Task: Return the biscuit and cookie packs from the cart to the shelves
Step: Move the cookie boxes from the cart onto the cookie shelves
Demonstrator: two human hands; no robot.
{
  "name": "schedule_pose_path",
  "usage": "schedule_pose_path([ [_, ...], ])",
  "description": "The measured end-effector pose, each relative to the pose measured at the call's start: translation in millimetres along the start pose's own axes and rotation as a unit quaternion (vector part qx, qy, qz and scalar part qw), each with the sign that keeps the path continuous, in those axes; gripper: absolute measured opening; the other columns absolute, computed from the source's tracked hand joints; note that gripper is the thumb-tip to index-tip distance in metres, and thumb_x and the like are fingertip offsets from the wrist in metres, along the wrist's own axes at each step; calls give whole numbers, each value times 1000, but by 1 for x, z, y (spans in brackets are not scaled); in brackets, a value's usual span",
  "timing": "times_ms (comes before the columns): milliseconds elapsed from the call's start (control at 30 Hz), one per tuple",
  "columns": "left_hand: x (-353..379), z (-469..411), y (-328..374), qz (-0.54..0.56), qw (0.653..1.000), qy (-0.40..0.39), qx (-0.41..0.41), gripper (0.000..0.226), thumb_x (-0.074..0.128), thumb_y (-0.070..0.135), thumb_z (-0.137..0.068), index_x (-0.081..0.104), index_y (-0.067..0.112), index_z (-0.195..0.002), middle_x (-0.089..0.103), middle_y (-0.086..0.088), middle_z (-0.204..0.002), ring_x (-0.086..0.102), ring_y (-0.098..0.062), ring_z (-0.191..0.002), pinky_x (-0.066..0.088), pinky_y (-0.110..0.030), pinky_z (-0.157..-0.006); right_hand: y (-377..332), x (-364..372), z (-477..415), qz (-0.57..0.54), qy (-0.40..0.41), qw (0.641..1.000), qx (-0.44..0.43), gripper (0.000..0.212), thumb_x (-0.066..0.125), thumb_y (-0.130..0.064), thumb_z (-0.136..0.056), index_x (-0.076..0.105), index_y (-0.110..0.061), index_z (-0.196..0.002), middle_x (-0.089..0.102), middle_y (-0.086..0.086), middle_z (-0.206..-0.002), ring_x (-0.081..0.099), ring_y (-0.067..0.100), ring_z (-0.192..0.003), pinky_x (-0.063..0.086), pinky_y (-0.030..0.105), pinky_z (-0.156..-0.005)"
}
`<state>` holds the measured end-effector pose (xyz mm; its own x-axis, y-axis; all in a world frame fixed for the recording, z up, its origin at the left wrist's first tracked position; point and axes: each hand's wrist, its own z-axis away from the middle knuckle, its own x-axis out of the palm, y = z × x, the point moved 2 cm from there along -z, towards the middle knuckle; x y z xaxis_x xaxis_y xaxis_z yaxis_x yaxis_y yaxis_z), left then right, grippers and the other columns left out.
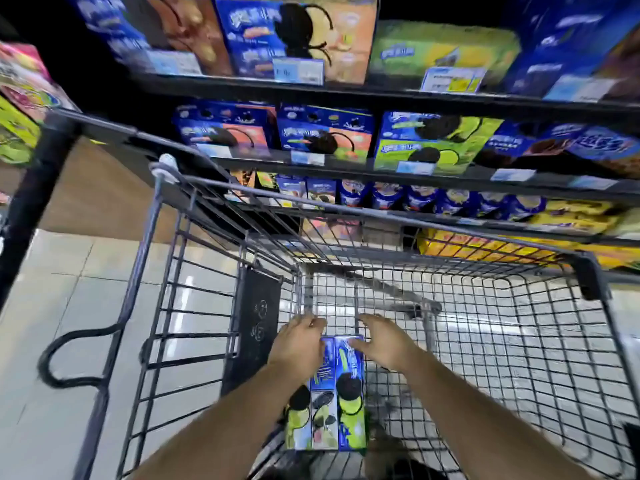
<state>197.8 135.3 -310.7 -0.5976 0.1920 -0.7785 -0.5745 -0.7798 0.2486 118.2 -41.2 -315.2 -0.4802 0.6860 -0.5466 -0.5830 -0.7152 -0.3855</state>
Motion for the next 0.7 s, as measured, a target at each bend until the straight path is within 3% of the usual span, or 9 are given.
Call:
schedule_pose_path([
  [100,49,-1,-12,-14,998,-67,2,71,54,29,-96,20,25,-159,15,-6,-165,19,-30,-151,24,-46,-122,9,32,-28,-64,-47,997,18,80,67,-53,-91,31,-23,-156,38,5,-158,49,23,-135,39,32,-112],
  [167,72,-1,-19,-29,994,-109,-6,78,51,31,-99,3,26,-161,-7,-2,-169,0,-29,-155,11,-49,-125,14,46,-44,-79,-66,994,19,85,65,-60,-89,29,-24,-157,33,5,-162,42,25,-141,35,35,-113],
  [233,83,-2,-20,-48,992,-116,-11,81,48,34,-101,-6,26,-160,-17,0,-168,-8,-29,-155,1,-51,-123,20,55,-56,-64,-79,995,23,88,60,-68,-86,34,-22,-155,29,5,-164,35,26,-146,31,37,-116],
  [367,92,-6,-20,-67,992,-104,-15,85,45,38,-103,-17,24,-158,-22,0,-166,-15,-29,-154,-7,-53,-121,32,65,-68,-94,-88,990,51,89,60,-78,-79,40,-29,-150,41,4,-156,46,26,-138,38,38,-113],
  [500,97,-1,-21,-89,992,-87,-7,85,41,42,-104,-23,23,-156,-23,-1,-166,-19,-28,-153,-11,-57,-119,39,70,-72,-161,-85,982,60,58,69,-72,-76,56,-29,-112,63,6,-120,63,28,-109,51,44,-97],
  [600,97,0,-20,-93,992,-84,-10,86,43,41,-103,-23,23,-155,-21,0,-167,-20,-27,-153,-15,-57,-118,34,68,-67,-194,-67,978,43,52,71,-73,-72,55,-29,-95,52,6,-117,61,27,-103,53,45,-91],
  [700,98,0,-17,-79,994,-79,-15,90,49,39,-101,-19,22,-157,-20,-1,-167,-18,-27,-153,-14,-57,-118,35,73,-54,-285,-35,957,38,59,77,-74,-60,53,-38,-100,41,-2,-122,57,19,-106,53,39,-91],
])
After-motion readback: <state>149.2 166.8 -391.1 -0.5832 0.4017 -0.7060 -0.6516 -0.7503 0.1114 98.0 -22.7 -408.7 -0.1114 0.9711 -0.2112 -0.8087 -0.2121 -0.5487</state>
